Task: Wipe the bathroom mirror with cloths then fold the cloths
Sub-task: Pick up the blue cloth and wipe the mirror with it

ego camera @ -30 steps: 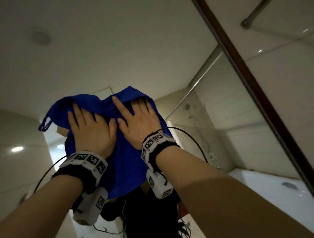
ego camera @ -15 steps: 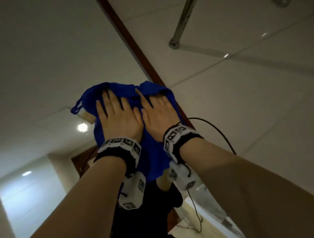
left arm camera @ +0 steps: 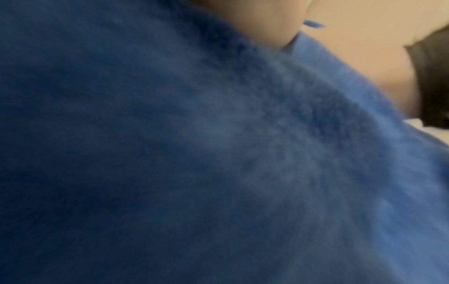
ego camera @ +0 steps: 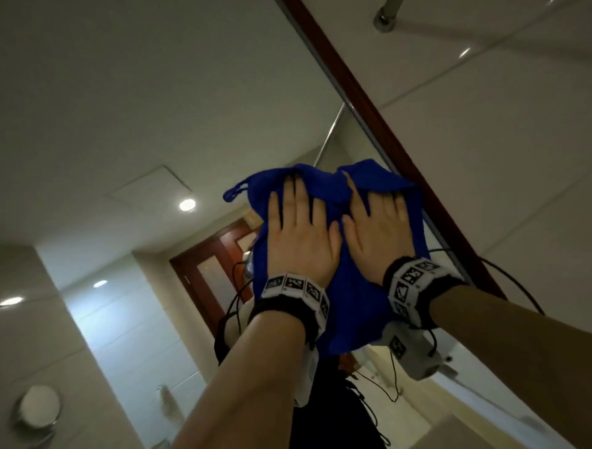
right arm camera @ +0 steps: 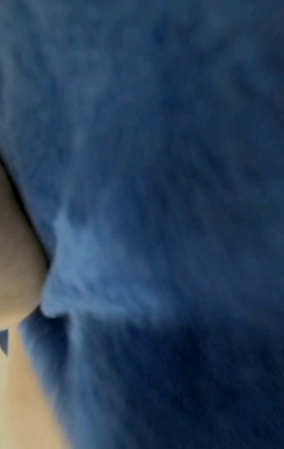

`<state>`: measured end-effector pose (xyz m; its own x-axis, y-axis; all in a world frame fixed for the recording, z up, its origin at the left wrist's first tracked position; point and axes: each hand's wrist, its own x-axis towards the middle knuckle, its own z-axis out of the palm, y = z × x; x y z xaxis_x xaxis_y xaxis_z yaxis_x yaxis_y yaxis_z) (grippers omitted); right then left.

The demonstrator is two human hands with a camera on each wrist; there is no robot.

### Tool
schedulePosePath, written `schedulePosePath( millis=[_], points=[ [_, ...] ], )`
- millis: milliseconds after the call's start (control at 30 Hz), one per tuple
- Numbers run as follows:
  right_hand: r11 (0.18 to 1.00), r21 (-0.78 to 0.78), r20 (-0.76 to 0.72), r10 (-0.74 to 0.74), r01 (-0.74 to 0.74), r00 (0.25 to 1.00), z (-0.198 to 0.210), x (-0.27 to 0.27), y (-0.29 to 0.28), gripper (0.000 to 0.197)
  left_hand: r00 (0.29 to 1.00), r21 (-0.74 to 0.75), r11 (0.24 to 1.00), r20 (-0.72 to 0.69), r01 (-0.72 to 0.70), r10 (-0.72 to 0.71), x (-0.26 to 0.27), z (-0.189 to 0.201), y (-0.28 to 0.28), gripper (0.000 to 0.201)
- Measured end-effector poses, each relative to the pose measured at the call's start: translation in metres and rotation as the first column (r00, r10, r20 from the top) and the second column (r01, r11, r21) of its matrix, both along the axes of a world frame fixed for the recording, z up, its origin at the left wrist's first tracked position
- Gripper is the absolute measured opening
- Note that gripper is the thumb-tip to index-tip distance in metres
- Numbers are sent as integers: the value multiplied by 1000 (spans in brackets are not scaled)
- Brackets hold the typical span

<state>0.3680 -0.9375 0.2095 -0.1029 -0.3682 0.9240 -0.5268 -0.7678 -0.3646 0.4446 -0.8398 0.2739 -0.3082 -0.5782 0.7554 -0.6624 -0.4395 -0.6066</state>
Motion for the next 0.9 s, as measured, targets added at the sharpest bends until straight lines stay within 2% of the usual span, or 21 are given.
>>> schedulePosePath(
  millis=[167,433,667,900],
  points=[
    [995,90,-36,-35,38,999,4,37,49,67,1000,28,999,-1,26,-26,37,-5,47,58],
    [1000,-10,-71,4,-4,997,26,122,155,66,998,-45,999,-68,8,-12,126,5,158,57],
    [993,-105,-174,37,-56,984,41,232,291,67,990,-108,993,-134,-54,40,239,5,301,59],
    [955,-236,-317,100,-181,943,45,356,447,67,955,-200,965,-277,-169,110,367,-8,467,63]
  ],
)
